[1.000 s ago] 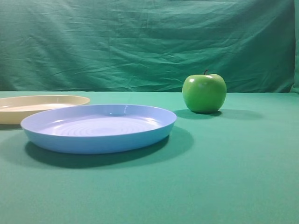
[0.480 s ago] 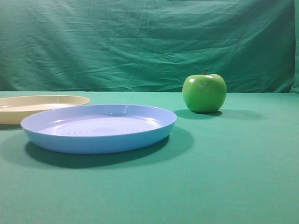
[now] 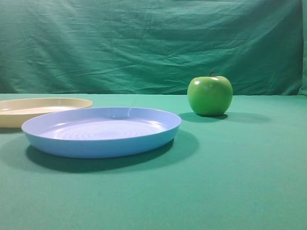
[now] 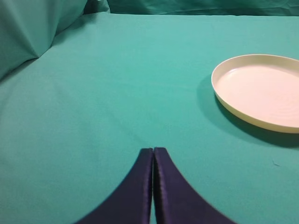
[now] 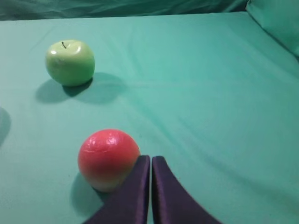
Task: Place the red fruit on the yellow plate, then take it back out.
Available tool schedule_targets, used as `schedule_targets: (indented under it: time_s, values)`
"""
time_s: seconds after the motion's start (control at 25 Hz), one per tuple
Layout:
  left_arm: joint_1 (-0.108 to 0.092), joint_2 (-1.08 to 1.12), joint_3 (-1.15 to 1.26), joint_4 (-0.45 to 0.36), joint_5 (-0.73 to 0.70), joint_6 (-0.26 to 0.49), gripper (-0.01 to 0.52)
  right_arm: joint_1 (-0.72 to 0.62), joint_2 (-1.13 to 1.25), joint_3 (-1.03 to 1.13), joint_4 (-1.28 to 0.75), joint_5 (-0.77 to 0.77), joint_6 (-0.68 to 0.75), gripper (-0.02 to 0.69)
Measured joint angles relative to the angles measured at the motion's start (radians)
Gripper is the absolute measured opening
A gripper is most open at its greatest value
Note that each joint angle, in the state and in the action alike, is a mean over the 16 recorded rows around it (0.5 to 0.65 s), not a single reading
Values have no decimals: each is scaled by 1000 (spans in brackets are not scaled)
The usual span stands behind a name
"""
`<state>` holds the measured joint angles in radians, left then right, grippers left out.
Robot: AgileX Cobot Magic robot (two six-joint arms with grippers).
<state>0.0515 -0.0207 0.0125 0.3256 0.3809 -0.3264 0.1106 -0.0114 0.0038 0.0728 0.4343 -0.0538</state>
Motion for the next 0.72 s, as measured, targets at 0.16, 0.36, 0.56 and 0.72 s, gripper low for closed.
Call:
schedule_targets:
  time_s: [0.16, 0.36, 0.56, 0.72]
  values:
    - [0, 0, 0, 0, 0, 0, 0, 0, 0, 14, 0, -20, 4, 0]
    - [0, 0, 0, 0, 0, 0, 0, 0, 0, 16, 0, -30, 6, 0]
    - [0, 0, 0, 0, 0, 0, 0, 0, 0, 16, 0, -31, 6, 0]
    - [0, 0, 0, 0, 0, 0, 0, 0, 0, 16, 0, -31, 6, 0]
